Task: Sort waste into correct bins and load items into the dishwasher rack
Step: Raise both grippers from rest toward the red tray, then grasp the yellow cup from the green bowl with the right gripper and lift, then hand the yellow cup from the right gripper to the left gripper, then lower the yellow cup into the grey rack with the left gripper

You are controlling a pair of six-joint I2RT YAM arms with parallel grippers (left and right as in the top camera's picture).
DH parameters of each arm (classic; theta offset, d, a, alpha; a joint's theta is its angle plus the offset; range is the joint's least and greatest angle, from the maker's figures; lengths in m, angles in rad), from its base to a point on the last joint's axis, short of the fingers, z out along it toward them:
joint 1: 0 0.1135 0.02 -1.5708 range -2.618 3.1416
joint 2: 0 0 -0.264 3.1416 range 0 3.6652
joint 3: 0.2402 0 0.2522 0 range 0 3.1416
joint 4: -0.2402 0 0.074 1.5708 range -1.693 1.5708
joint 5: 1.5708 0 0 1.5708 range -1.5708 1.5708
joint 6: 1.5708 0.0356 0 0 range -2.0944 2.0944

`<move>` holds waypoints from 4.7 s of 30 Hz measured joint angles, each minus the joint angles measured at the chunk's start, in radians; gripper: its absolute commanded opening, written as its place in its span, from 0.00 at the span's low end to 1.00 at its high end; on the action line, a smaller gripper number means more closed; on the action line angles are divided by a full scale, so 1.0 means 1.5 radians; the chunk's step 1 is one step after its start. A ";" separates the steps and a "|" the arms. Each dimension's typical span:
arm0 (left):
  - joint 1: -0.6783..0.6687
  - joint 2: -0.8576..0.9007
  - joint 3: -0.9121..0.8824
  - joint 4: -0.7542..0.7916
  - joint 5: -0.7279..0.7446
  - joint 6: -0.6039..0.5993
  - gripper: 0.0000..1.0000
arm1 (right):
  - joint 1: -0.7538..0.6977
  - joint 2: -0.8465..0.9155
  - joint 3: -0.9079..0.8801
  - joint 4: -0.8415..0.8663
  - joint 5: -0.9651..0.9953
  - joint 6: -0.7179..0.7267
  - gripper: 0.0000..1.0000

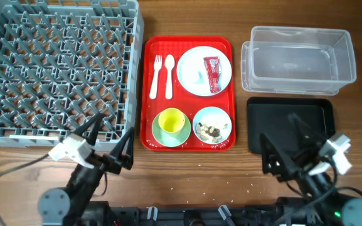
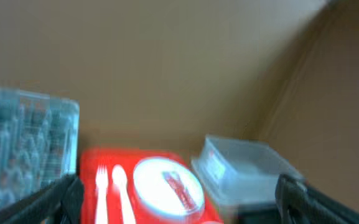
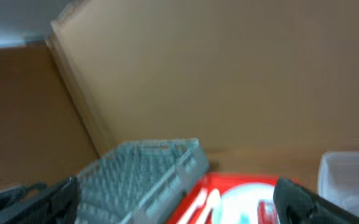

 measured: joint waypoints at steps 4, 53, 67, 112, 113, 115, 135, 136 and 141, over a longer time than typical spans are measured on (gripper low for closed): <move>0.000 0.126 0.201 -0.219 -0.025 0.000 1.00 | 0.000 0.141 0.223 -0.171 -0.010 -0.052 1.00; -0.001 0.447 0.533 -0.670 -0.202 -0.035 1.00 | 0.409 1.127 0.561 -0.451 0.074 0.060 0.04; 0.058 0.648 0.538 -0.418 0.449 -0.070 0.93 | 0.168 0.842 0.561 -0.449 -0.287 -0.157 0.04; 0.091 0.675 0.538 -0.376 0.760 -0.087 0.66 | 0.362 0.899 0.561 -0.089 -0.418 0.010 0.22; 0.091 0.675 0.538 -0.376 0.760 -0.087 0.65 | 0.362 0.899 0.561 -0.089 -0.417 0.010 0.32; 0.091 0.675 0.538 -0.376 0.760 -0.087 0.64 | 0.362 0.899 0.561 -0.090 -0.417 0.010 0.50; 0.135 0.675 0.538 -0.376 0.760 -0.087 0.59 | 0.255 0.740 0.561 -0.296 -0.222 0.000 0.64; 0.155 0.675 0.538 -0.376 0.759 -0.087 0.59 | 0.255 0.702 0.561 -0.326 -0.189 -0.007 0.64; 0.227 0.673 0.538 -0.376 0.744 -0.087 0.58 | 0.255 0.574 0.562 -0.445 -0.055 -0.031 0.66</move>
